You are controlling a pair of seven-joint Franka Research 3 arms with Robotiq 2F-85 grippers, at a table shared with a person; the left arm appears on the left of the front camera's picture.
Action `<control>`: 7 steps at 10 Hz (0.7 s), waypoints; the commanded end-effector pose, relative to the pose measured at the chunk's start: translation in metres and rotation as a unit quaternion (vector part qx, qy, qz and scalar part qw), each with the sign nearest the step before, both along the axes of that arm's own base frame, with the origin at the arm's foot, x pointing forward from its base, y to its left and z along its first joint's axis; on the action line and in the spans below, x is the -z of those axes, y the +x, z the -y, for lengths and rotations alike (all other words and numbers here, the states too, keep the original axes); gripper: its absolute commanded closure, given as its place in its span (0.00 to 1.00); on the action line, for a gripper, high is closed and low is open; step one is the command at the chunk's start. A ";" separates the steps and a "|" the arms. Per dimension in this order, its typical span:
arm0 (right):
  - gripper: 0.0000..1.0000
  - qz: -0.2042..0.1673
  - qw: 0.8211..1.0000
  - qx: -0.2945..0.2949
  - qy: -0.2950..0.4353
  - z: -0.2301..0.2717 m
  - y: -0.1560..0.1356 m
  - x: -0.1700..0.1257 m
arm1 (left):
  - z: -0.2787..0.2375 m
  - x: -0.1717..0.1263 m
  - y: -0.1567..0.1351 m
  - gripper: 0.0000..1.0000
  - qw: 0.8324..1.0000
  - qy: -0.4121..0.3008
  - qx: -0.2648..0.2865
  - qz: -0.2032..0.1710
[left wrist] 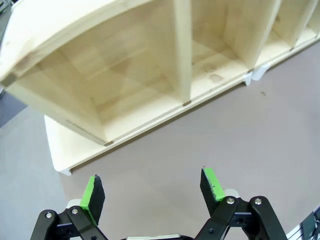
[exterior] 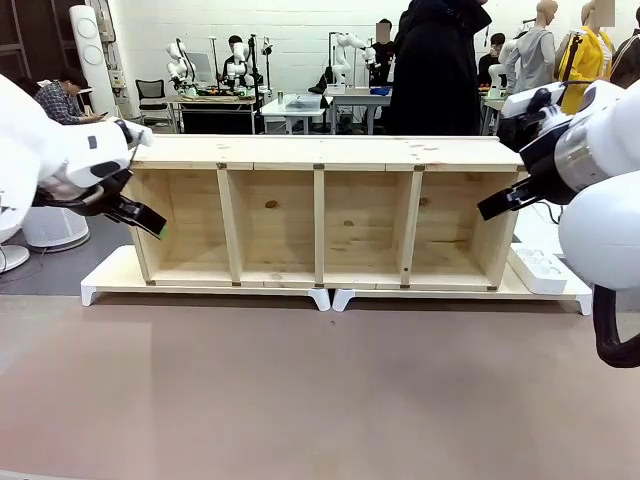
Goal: Perform cable management.
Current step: When the cord part of the Power Cable appears at the lower middle area of the table and stops, grasp the cord part of the Power Cable.
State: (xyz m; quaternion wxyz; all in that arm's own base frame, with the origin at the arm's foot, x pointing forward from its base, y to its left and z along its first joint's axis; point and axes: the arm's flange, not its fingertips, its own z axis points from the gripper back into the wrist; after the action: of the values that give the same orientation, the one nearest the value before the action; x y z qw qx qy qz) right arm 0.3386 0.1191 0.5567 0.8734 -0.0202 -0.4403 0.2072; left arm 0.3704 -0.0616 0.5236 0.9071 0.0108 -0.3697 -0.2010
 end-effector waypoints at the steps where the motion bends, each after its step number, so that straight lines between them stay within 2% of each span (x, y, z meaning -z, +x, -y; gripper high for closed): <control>1: 0.00 0.001 1.000 0.025 0.017 0.054 -0.129 0.128 | -0.041 0.097 -0.118 0.00 0.999 -0.027 -0.010 0.020; 5: 0.00 -0.031 0.998 0.044 0.032 0.058 -0.153 0.145 | -0.050 0.098 -0.157 0.00 0.996 -0.038 -0.017 0.082; 7: 0.00 -0.028 0.998 0.048 0.038 0.060 -0.159 0.147 | -0.042 0.098 -0.166 0.00 0.995 -0.027 -0.017 0.090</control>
State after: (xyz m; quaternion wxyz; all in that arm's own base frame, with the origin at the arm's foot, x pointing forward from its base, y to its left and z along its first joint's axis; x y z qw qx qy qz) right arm 0.3175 0.1067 0.5690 0.8968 -0.0147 -0.4115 0.1618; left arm 0.3494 -0.0184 0.5755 0.8808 -0.0011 -0.4434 -0.1657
